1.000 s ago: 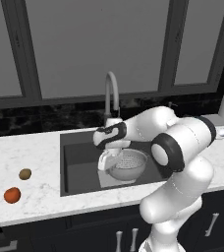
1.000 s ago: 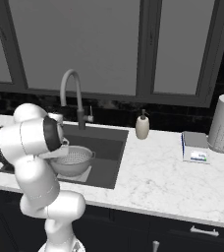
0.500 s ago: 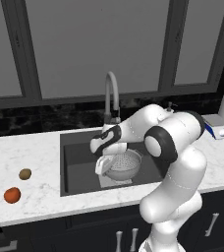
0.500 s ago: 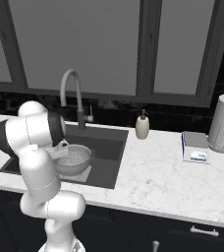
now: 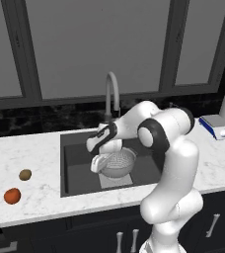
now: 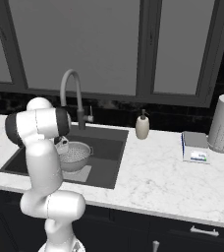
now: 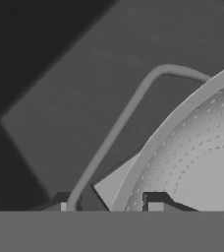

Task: Put the colander in the sink, put the orange, kiwi in the colander, and turn on the sink faucet and pour water over the colander.

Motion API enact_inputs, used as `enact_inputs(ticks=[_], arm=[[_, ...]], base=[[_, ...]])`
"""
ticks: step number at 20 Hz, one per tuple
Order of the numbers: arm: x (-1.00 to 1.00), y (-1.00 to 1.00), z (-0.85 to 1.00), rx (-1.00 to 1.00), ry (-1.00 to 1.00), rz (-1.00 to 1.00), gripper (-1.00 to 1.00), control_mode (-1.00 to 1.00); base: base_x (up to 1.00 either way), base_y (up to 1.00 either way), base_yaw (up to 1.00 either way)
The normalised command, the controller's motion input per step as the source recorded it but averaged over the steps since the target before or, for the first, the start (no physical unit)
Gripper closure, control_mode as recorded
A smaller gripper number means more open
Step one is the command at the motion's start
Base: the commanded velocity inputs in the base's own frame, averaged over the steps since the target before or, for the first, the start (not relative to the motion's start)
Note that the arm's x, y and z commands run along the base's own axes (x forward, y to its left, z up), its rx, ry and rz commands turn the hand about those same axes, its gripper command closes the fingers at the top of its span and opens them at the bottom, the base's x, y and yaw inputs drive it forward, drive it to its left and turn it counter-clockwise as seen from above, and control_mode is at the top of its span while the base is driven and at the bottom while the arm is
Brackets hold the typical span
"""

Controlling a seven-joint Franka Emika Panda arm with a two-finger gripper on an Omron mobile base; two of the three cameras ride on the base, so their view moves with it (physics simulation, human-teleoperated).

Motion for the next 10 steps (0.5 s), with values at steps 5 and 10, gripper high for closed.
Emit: enact_inputs(ticks=[5, 10], arm=[[0.11, 0.06, -0.39, 0.0, 0.0, 0.01, 1.0, -1.0], [0.0, 0.0, -0.39, 0.0, 0.0, 0.0, 1.0, -1.0]], base=[[0.0, 0.0, 0.0], [0.0, 0.0, 0.0]])
